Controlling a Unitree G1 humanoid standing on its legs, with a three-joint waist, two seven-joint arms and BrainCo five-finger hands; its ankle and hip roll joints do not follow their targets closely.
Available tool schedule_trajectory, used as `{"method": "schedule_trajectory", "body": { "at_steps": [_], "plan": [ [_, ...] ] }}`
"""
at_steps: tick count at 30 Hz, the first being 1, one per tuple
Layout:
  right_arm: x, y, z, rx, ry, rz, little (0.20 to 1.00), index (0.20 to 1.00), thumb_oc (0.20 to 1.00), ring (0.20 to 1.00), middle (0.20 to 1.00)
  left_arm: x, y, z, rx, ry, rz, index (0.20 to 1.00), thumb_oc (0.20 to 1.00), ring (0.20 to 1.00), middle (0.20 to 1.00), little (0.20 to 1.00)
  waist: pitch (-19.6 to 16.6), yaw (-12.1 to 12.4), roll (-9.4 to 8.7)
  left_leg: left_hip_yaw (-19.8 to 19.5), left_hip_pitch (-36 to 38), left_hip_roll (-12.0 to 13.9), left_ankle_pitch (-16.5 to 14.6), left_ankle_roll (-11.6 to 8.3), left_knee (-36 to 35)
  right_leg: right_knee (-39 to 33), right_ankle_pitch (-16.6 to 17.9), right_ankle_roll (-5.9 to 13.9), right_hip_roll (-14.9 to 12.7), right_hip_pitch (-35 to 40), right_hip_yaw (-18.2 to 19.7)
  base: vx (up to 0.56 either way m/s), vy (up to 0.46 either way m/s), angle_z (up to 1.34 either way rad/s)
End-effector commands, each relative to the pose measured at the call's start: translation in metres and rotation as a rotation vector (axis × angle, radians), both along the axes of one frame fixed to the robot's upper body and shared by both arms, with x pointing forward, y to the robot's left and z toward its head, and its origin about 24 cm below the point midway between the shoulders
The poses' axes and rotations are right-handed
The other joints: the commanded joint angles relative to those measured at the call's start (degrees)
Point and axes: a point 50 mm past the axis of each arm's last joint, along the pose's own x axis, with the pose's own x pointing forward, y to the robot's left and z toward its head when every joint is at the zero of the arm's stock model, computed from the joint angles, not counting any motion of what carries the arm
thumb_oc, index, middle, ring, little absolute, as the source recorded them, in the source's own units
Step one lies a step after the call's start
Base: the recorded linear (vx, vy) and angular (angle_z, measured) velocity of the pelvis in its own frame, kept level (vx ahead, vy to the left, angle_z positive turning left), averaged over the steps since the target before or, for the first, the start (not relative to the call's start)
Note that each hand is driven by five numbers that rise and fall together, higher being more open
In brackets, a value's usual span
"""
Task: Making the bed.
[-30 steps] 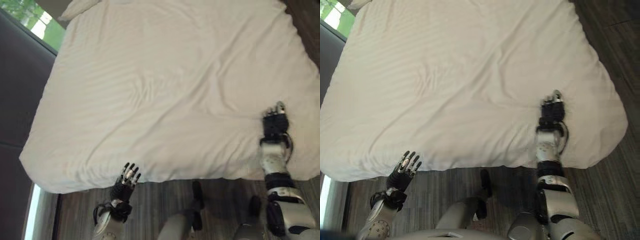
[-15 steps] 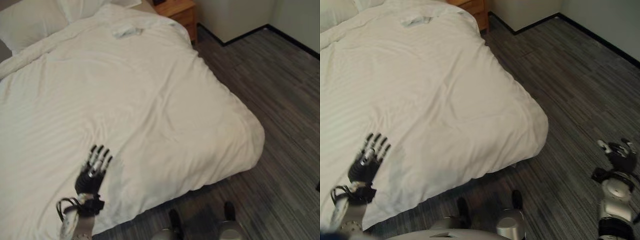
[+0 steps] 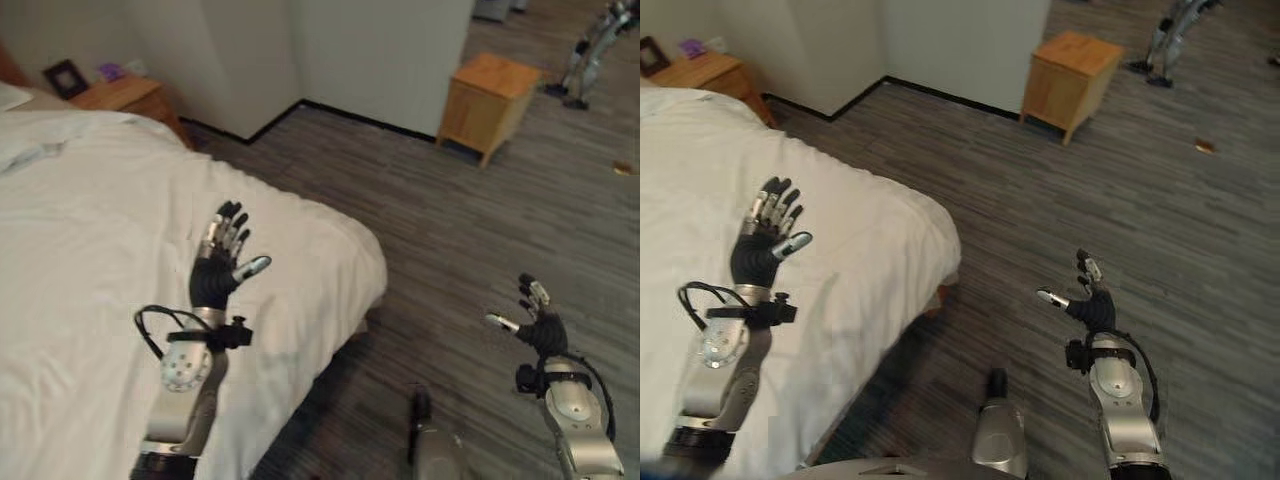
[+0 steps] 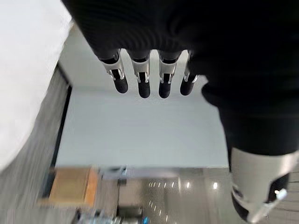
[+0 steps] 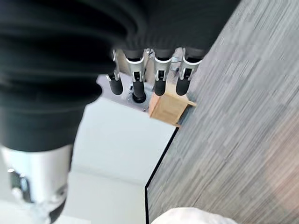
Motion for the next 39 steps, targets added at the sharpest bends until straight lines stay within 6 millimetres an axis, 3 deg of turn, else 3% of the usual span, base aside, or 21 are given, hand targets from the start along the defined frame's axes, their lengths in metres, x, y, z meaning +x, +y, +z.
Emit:
{"method": "schedule_trajectory", "body": {
  "at_steps": [1, 3, 4, 5, 7, 8, 9, 11, 12, 15, 17, 20, 22, 23, 24, 25, 28, 32, 33, 38, 39],
  "plan": [
    [0.011, 0.0, 0.038, -0.04, -0.177, 0.042, 1.0, 1.0, 1.0, 1.0, 1.0, -0.015, 0.006, -0.001, -0.03, 0.007, -0.023, 1.0, 1.0, 1.0, 1.0, 1.0, 0.61, 2.57, 2.48, -2.82, 6.84, 0.93, 0.94, -0.89, -10.33, -3.42, 4.81, 1.06, -2.32, -0.75, 0.93, 0.06, -0.294, -0.8],
    [0.014, 0.005, 0.048, -0.063, -0.209, 0.077, 1.0, 1.0, 1.0, 1.0, 1.0, -0.027, 0.008, -0.021, -0.082, 0.103, -0.018, 1.0, 1.0, 1.0, 1.0, 1.0, 0.5, 5.35, 2.48, 1.67, 8.87, 3.32, 0.71, -2.86, -10.47, -1.12, 7.09, 1.81, -7.99, -1.99, -9.78, 0.19, -0.338, -1.7],
    [0.014, 0.005, 0.047, -0.063, -0.207, 0.078, 1.0, 1.0, 1.0, 1.0, 1.0, -0.028, 0.008, -0.021, -0.083, 0.105, -0.018, 1.0, 1.0, 1.0, 1.0, 1.0, 0.45, 5.48, 2.61, 1.86, 9.12, 3.43, 0.33, -2.89, -10.43, -0.54, 6.68, 2.05, -7.96, -2.18, -9.47, 0.37, -0.56, -2.06],
    [0.012, 0.008, 0.046, -0.059, -0.197, 0.1, 1.0, 1.0, 1.0, 1.0, 1.0, -0.034, 0.011, -0.035, -0.101, 0.177, -0.024, 1.0, 1.0, 1.0, 1.0, 1.0, -0.15, 5.47, 1.6, 4.99, 10.63, 8.15, 1.86, -4.81, -8.55, -1.88, 3.08, 1.25, -5.57, -1.4, -11.12, 0.34, -0.564, -1.25],
    [0.012, 0.012, 0.043, -0.046, -0.184, 0.127, 1.0, 1.0, 1.0, 1.0, 1.0, -0.04, 0.015, -0.049, -0.095, 0.251, -0.014, 1.0, 1.0, 1.0, 1.0, 1.0, -0.35, 5.64, 2.12, 5.9, 8.19, 16.38, 13.26, -5.69, 2.52, -4.99, -0.59, -2.43, 2.24, 0.96, -10.65, 0.48, -0.703, -0.94],
    [0.014, 0.014, 0.046, -0.065, -0.193, 0.144, 1.0, 1.0, 1.0, 1.0, 1.0, -0.041, 0.019, -0.052, -0.083, 0.27, 0.003, 1.0, 1.0, 1.0, 1.0, 1.0, 1.08, 7.75, 2.19, -0.35, 2.31, 19.36, 16.94, -5.54, 14.79, -7.99, -2.99, -4.48, 7.08, 3.63, -8.39, 0.44, -0.715, -1.11],
    [0.016, 0.016, 0.051, -0.09, -0.206, 0.164, 1.0, 1.0, 1.0, 1.0, 1.0, -0.042, 0.02, -0.054, -0.085, 0.275, 0.013, 1.0, 1.0, 1.0, 1.0, 1.0, 2.8, 10.04, 0.2, -4.99, -2.66, 17.4, 18.63, -2.57, 22.63, -9.83, -2.92, -6.74, 8.5, 5.2, -8.24, 0.43, -0.713, -1.54],
    [0.02, 0.014, 0.056, -0.153, -0.201, 0.19, 1.0, 1.0, 1.0, 1.0, 1.0, -0.049, 0.023, -0.063, -0.127, 0.311, 0.031, 1.0, 1.0, 1.0, 1.0, 1.0, 4.84, 14.79, -3.34, -16.85, -15.32, 4.78, 11.49, 0.72, 38.04, -13.48, -4.08, -7.58, 9.47, 8.73, -5.27, 0.38, -0.434, -1.86],
    [0.023, 0.016, 0.057, -0.167, -0.198, 0.21, 1.0, 1.0, 1.0, 1.0, 1.0, -0.055, 0.021, -0.071, -0.154, 0.344, 0.044, 1.0, 1.0, 1.0, 1.0, 1.0, 6.21, 17.69, -3.69, -18.35, -20.39, -1.38, 8.75, 0.56, 40.9, -13.9, -4.77, -7.23, 10.3, 11.01, -3.16, 0.25, -0.117, -1.72],
    [0.027, 0.02, 0.061, -0.178, -0.208, 0.241, 1.0, 1.0, 1.0, 1.0, 1.0, -0.066, 0.022, -0.076, -0.182, 0.374, 0.057, 1.0, 1.0, 1.0, 1.0, 1.0, 6.92, 21.92, -3.18, -15.97, -25.95, -3.29, 7.78, 0.19, 33.82, -15.3, -6.48, -5.82, 11.74, 13.88, 0.4, 0.54, -0.031, -1.93],
    [0.029, 0.019, 0.061, -0.167, -0.224, 0.217, 1.0, 1.0, 1.0, 1.0, 1.0, -0.073, 0.017, -0.086, -0.239, 0.419, 0.037, 1.0, 1.0, 1.0, 1.0, 1.0, 5.38, 25.89, -1.1, -5.73, -30.21, -0.31, 13.38, -0.26, 11.73, -18.23, -10.84, -4.37, 14.88, 21.43, 1.73, 0.93, 0.051, -1.31],
    [0.03, 0.019, 0.06, -0.15, -0.226, 0.195, 1.0, 1.0, 1.0, 1.0, 1.0, -0.068, 0.014, -0.088, -0.239, 0.425, 0.033, 1.0, 1.0, 1.0, 1.0, 1.0, 3.38, 27.58, -0.95, 8.24, -31.26, -0.98, 14.89, 1.81, 0.18, -17.74, -13.23, -2.15, 15.67, 27.23, 1.47, 0.78, 0.055, -0.42],
    [0.03, 0.023, 0.049, -0.167, -0.168, 0.216, 1.0, 1.0, 1.0, 1.0, 1.0, -0.069, 0.019, -0.088, -0.211, 0.435, 0.048, 1.0, 1.0, 1.0, 1.0, 1.0, 1.33, 29.88, -3.09, 5.47, -27.81, -5.22, 15.97, 5.23, -3.44, -9.85, -9.81, 1.38, 12.71, 28.14, 0.97, 0.91, 0.177, 0.09],
    [0.025, 0.023, 0.04, -0.172, -0.139, 0.207, 1.0, 1.0, 1.0, 1.0, 1.0, -0.07, 0.015, -0.091, -0.218, 0.446, 0.033, 1.0, 1.0, 1.0, 1.0, 1.0, 0.99, 30.85, -5.16, 4.14, -27.71, -7.56, 15.74, 6.96, -2.13, -2.24, -3.01, 4.99, 9.36, 27.9, 0.75, 0.56, 0.116, 0.0],
    [0.024, 0.023, 0.04, -0.172, -0.139, 0.206, 1.0, 1.0, 1.0, 1.0, 1.0, -0.07, 0.015, -0.091, -0.216, 0.447, 0.032, 1.0, 1.0, 1.0, 1.0, 1.0, 0.78, 31.12, -5.27, 4.36, -27.92, -7.44, 15.73, 7.02, -2.02, -2.31, -2.85, 4.99, 9.32, 27.65, 0.95, 0.67, 0.196, -0.18],
    [0.017, 0.02, 0.029, -0.189, -0.081, 0.192, 1.0, 1.0, 1.0, 1.0, 1.0, -0.065, 0.014, -0.091, -0.2, 0.453, 0.036, 1.0, 1.0, 1.0, 1.0, 1.0, 1.27, 27.91, -4.0, 1.5, -21.9, -8.58, 12.4, 9.6, -2.01, 17.21, 10.28, 4.99, 6.18, 20.39, 1.67, 0.7, 0.289, 0.13],
    [0.01, 0.016, 0.027, -0.158, -0.078, 0.161, 1.0, 1.0, 1.0, 1.0, 1.0, -0.056, 0.014, -0.082, -0.174, 0.417, 0.038, 1.0, 1.0, 1.0, 1.0, 1.0, 2.68, 21.03, 0.63, -7.02, -10.9, -7.47, 10.39, 9.43, -7.7, 28.82, 7.57, 4.22, 4.49, 9.29, 1.83, 0.87, 0.074, 1.69],
    [0.006, 0.013, 0.033, -0.118, -0.112, 0.147, 1.0, 1.0, 1.0, 1.0, 1.0, -0.053, 0.024, -0.065, -0.094, 0.349, 0.055, 1.0, 1.0, 1.0, 1.0, 1.0, 4.01, 15.25, 0.51, -16.57, -3.29, -7.15, 7.21, 6.44, -9.44, 17.06, 4.84, 2.99, 2.0, 0.26, 1.45, 0.62, -0.314, 2.01],
    [0.007, 0.014, 0.036, -0.131, -0.119, 0.154, 1.0, 1.0, 1.0, 1.0, 1.0, -0.052, 0.027, -0.061, -0.074, 0.32, 0.081, 1.0, 1.0, 1.0, 1.0, 1.0, 4.35, 13.51, -0.94, -21.49, -0.42, -6.69, 4.15, 4.14, -9.58, 1.97, 5.2, 3.48, 2.88, -1.62, 5.8, 0.52, -0.453, 1.81],
    [0.012, 0.02, 0.038, -0.135, -0.133, 0.181, 1.0, 1.0, 1.0, 1.0, 1.0, -0.05, 0.039, -0.056, -0.035, 0.282, 0.153, 1.0, 1.0, 1.0, 1.0, 1.0, 4.09, 12.73, -0.93, -26.72, 3.41, -3.31, -0.2, 1.24, -9.83, -15.19, 8.89, 4.94, 1.85, -3.54, 10.01, 0.52, -0.382, 1.77],
    [0.014, 0.026, 0.039, -0.128, -0.137, 0.21, 1.0, 1.0, 1.0, 1.0, 1.0, -0.05, 0.047, -0.055, -0.019, 0.269, 0.207, 1.0, 1.0, 1.0, 1.0, 1.0, 4.04, 13.04, -0.79, -29.82, 5.71, -0.06, -2.31, -0.59, -9.89, -18.28, 11.17, 4.99, 0.51, -4.26, 10.96, 0.5, -0.518, 1.28]
  ]
}}
